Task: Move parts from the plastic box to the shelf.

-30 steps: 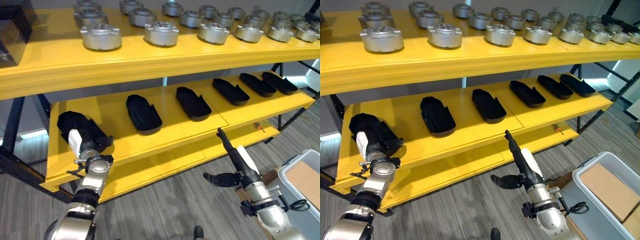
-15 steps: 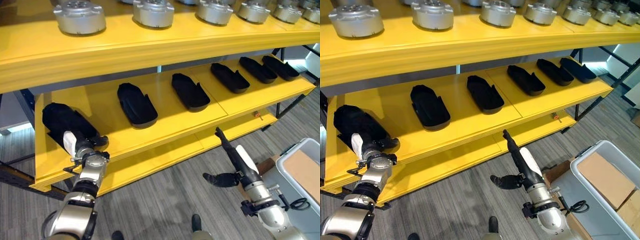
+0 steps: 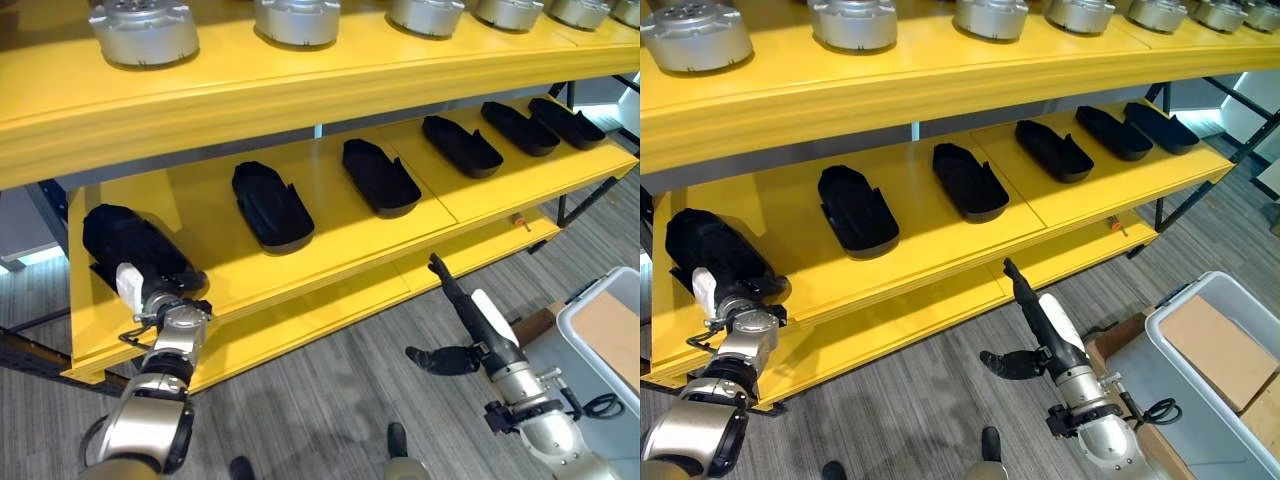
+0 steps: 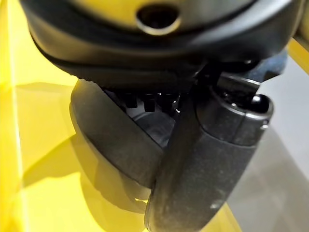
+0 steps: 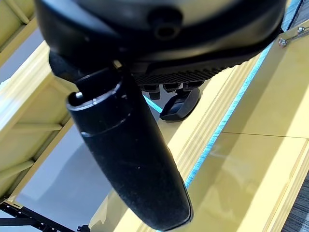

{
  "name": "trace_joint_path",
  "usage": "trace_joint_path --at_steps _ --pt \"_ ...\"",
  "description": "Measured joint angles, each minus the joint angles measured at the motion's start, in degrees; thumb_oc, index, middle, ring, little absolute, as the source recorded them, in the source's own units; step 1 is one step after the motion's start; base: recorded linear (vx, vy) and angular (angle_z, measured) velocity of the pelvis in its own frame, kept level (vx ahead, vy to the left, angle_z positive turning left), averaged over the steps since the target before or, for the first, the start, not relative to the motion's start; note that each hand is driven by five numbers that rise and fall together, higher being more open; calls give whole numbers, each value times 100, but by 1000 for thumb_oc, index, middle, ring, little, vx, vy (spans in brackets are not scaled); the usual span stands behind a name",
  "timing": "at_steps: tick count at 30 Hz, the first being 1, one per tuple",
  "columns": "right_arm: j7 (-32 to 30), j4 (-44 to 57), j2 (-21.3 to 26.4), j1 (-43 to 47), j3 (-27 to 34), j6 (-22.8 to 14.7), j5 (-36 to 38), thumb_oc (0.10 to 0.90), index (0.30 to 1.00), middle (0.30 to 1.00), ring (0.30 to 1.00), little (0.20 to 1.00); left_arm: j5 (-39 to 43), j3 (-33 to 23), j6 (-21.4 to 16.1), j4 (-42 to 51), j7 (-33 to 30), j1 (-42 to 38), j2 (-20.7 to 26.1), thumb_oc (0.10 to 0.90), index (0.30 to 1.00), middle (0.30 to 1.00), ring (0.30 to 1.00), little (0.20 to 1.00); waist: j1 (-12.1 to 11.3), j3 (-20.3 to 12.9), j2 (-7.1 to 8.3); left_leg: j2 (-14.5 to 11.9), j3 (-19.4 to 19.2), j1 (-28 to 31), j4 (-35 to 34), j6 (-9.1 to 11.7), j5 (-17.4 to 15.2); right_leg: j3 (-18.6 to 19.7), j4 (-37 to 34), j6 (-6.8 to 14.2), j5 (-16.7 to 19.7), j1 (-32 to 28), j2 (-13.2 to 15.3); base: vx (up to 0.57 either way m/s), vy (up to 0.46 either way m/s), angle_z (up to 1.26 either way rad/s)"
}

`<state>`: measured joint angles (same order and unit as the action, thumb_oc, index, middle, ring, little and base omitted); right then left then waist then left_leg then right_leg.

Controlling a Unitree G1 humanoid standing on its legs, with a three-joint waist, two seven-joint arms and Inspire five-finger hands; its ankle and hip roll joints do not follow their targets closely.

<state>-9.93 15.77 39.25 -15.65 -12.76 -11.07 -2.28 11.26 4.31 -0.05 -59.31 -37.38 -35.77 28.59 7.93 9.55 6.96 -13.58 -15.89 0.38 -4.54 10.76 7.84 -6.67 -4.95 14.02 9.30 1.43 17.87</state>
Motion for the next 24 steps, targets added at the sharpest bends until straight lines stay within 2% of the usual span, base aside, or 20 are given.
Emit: trace_joint_path --at_steps 10,24 --pt "63 1 2 -13 19 -119 79 900 1000 1000 1000 1000 -747 50 -65 -73 396 403 293 900 1000 1000 1000 1000 -28 19 17 -2 -9 93 -1 -17 -19 0 -1 0 -2 -85 0 0 0 0" --pt "220 1 -3 -11 24 -123 238 900 1000 1000 1000 1000 -1058 37 -184 -16 919 542 500 900 1000 1000 1000 1000 -26 19 17 -2 1 103 0 7 -3 -3 0 0 -1 -102 -2 0 0 0"
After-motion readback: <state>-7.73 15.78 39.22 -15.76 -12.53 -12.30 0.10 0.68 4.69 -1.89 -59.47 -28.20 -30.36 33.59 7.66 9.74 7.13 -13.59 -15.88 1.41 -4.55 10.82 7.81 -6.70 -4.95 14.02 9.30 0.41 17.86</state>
